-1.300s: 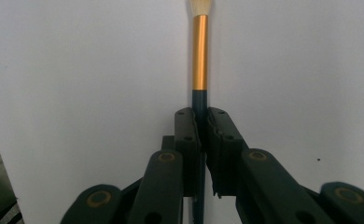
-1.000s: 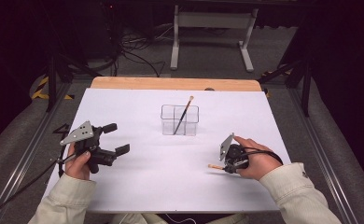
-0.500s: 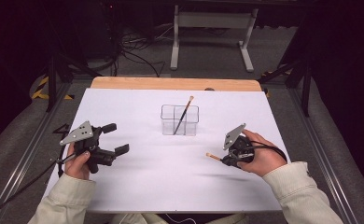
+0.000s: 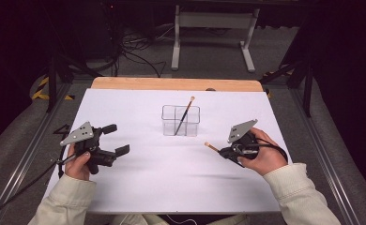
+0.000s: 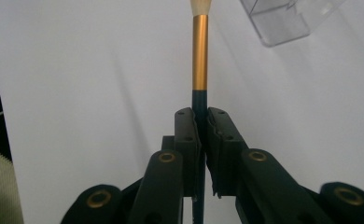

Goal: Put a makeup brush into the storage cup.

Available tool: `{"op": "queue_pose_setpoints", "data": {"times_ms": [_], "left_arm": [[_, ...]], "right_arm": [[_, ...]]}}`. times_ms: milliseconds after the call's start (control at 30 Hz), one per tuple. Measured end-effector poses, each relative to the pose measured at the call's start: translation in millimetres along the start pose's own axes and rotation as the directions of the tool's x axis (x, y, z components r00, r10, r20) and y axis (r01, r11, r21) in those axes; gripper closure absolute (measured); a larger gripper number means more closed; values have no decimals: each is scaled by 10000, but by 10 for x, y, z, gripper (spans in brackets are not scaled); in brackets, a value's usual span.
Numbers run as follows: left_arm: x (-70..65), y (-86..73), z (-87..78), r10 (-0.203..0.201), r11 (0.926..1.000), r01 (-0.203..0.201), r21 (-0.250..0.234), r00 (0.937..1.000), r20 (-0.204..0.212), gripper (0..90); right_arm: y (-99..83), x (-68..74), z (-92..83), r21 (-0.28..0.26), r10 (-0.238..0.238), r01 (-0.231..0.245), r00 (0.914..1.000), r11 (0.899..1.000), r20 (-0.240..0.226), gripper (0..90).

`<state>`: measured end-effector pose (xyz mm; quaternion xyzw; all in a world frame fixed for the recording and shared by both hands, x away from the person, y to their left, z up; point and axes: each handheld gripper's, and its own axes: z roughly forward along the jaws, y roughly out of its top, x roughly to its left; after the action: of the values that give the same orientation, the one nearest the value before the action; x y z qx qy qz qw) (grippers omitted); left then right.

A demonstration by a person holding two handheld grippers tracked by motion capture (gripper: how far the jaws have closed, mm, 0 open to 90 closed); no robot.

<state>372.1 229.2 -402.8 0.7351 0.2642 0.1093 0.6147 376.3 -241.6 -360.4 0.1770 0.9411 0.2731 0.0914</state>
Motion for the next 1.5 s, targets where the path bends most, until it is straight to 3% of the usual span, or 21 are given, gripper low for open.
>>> {"op": "queue_pose_setpoints", "data": {"times_ms": [267, 667, 833, 900, 1067, 1100, 1300, 1333, 1500], "left_arm": [[-2, -1, 7, 43, 10000, -43, 61, 10000, 27, 7], [1, -3, 5, 48, 10000, -48, 87, 10000, 35, 7], [-3, -4, 2, -1, 10000, 1, 72, 10000, 36, 7], [-4, -4, 1, -15, 10000, 15, 66, 10000, 45, 7], [-5, -5, -2, -45, 10000, 45, 49, 10000, 50, 7], [-5, -5, -2, -45, 10000, 45, 49, 10000, 50, 7], [-6, -5, -2, -1, 10000, 1, 67, 10000, 56, 7], [-6, -5, -2, -1, 10000, 1, 67, 10000, 56, 7], [-5, -9, -9, -40, 10000, 40, 25, 10000, 30, 7]], "right_arm": [[-13, -19, -54, -1309, 386, -358, 9991, 9907, 184, 832], [-76, -37, -76, -3054, 1130, -990, 9932, 9471, 285, 832], [-93, -34, -77, -3772, 1414, -1202, 9895, 9183, 289, 832], [-106, -37, -76, -4148, 1570, -1319, 9872, 9003, 268, 832], [-128, -49, -75, -4715, 1828, -1496, 9828, 8691, 253, 832], [-128, -49, -75, -4715, 1828, -1496, 9828, 8691, 253, 832], [-131, -46, -86, -5194, 1969, -1497, 9797, 8413, 366, 832], [-131, -46, -86, -5194, 1969, -1497, 9797, 8413, 366, 832], [-118, -49, -103, -5658, 2048, -1488, 9781, 8110, 364, 832]]}}
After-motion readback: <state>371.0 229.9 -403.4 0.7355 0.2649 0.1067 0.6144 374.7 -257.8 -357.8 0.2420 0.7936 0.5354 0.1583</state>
